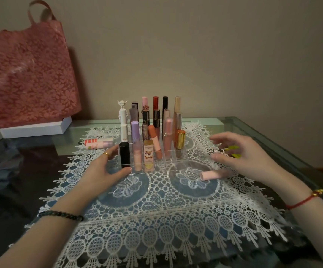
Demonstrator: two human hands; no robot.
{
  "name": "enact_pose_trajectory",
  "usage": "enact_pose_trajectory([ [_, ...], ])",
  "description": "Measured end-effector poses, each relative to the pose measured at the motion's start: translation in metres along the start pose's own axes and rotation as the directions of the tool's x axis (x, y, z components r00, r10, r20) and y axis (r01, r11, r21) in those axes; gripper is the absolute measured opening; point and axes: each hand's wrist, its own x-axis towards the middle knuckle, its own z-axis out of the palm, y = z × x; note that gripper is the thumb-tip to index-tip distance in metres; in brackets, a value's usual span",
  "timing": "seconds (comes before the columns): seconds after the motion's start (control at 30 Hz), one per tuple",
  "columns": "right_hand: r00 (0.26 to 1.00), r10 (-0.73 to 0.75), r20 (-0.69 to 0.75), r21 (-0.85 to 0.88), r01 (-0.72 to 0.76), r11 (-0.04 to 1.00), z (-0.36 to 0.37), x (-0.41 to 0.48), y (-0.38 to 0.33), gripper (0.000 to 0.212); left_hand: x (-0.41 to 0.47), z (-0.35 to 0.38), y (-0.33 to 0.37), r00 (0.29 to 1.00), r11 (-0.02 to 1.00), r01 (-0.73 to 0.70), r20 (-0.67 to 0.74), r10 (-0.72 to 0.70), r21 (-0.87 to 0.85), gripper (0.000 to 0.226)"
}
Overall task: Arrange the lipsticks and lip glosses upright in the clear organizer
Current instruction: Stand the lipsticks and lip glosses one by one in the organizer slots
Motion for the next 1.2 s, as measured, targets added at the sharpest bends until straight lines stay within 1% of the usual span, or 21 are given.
enact_pose_trajectory([
  [0.1,0.997,0.030,0.064,-0.049,-0.027,0.998,0.003,-0.006,0.008,0.040,-0.001,0.001,0.000,1.000,0.999,0.004,-0.003,-0.004,-0.033,0.075],
  [0.27,0.986,0.079,0.147,-0.116,-0.062,0.991,0.007,-0.012,0.018,0.040,0.000,0.001,-0.002,1.000,1.000,-0.005,-0.009,0.004,-0.024,0.074],
  [0.5,0.970,0.090,0.224,-0.185,-0.048,0.982,0.010,-0.017,0.028,0.032,0.000,0.001,-0.001,1.000,1.000,-0.022,-0.016,0.022,0.012,0.074],
  [0.63,0.963,0.106,0.249,-0.194,-0.058,0.979,0.010,-0.019,0.030,0.026,0.001,0.002,-0.001,0.999,0.998,-0.033,-0.017,0.034,0.056,0.075],
  [0.97,0.962,0.089,0.260,-0.202,-0.036,0.979,0.006,-0.014,0.026,0.025,0.002,0.000,-0.005,0.999,0.997,-0.032,-0.007,0.032,0.065,0.075],
  [1.03,0.972,0.072,0.226,-0.172,-0.033,0.985,0.003,-0.011,0.021,0.025,0.002,0.000,-0.005,1.000,0.998,-0.031,-0.003,0.031,0.057,0.074],
  [1.2,0.996,-0.015,0.090,-0.005,0.016,1.000,-0.002,0.004,-0.009,0.032,0.001,0.000,-0.003,1.000,0.999,-0.020,-0.005,0.020,0.027,0.073],
])
